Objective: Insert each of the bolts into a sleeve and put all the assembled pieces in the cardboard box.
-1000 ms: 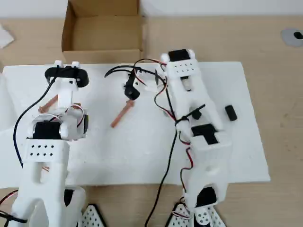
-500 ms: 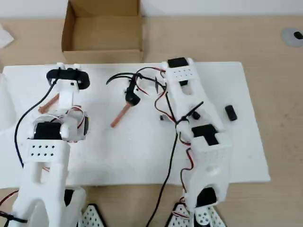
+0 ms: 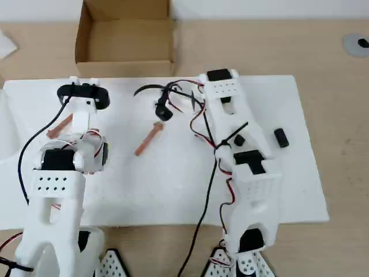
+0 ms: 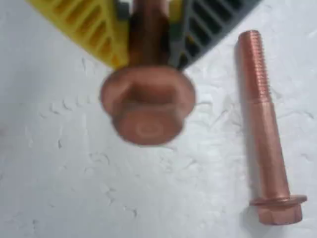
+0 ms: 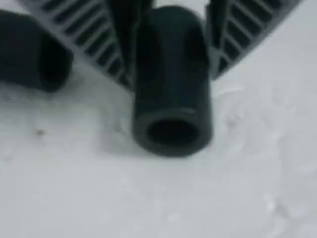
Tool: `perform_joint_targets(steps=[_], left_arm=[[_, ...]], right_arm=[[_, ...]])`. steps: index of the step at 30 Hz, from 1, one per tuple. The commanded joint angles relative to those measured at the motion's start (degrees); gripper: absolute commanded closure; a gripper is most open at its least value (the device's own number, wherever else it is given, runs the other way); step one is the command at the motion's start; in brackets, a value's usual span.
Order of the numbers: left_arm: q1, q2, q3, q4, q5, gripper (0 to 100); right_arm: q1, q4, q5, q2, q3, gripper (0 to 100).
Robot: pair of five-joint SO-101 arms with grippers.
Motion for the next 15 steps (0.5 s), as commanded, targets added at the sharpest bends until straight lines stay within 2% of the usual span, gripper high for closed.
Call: perform_joint_targets(steps=[1,7,11,15], left_arm=[[0.2,-2.9,-0.9,-0.6,-0.4,99],[0.1,-10.9,-0.4,1.6,-0.4,99],[-0.2,-15.3,-0.4,1.9,0.2,99],[-0.3,-18.8,-0.4,1.5,5.0,99]], right_arm=[[-0.7,1.5,-2.1,3.0,1.3,98.4],[-0.7,2.1,-5.5,2.5,-0.7,98.9],[-0.7,6.7,-6.9,-1.7,-5.2,98.9],[-0.7,10.9,-8.4,-9.9,-11.5,98.9]])
